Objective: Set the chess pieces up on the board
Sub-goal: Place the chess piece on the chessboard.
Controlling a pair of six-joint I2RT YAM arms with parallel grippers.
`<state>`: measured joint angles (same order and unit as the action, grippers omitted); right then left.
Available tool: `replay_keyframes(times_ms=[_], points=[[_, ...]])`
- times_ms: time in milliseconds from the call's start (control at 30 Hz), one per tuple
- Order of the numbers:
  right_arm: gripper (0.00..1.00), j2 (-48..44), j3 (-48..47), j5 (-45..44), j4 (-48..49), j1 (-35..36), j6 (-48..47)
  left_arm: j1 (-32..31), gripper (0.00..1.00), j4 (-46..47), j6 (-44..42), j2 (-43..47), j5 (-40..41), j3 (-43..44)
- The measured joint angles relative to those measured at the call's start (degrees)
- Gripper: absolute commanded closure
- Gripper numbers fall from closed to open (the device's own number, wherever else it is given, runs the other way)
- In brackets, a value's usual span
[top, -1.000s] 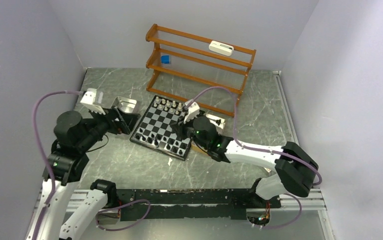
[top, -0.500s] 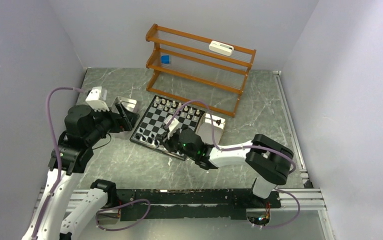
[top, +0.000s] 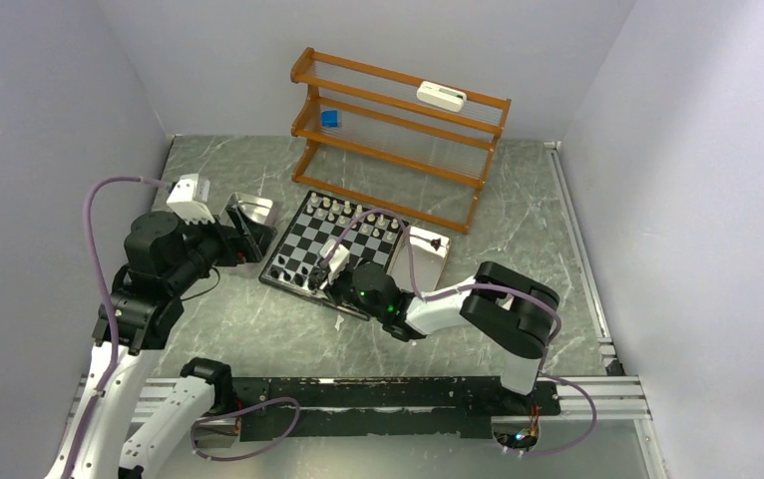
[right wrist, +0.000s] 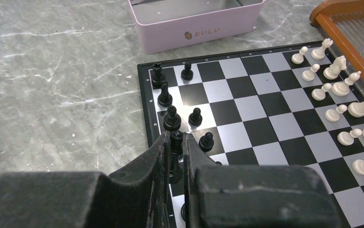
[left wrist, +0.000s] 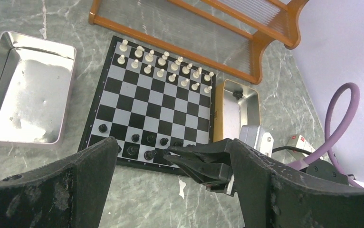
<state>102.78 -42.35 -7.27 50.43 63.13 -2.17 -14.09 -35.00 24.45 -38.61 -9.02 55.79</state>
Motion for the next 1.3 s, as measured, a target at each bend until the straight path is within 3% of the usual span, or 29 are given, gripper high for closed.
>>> replay_keyframes(times_ms=[1300], points=[[0.82, 6.9, 0.0, -4.4, 7.1, 1.5, -6.0, 0.0, 0.07, 0.0, -0.7, 0.9, 0.6, 0.1]])
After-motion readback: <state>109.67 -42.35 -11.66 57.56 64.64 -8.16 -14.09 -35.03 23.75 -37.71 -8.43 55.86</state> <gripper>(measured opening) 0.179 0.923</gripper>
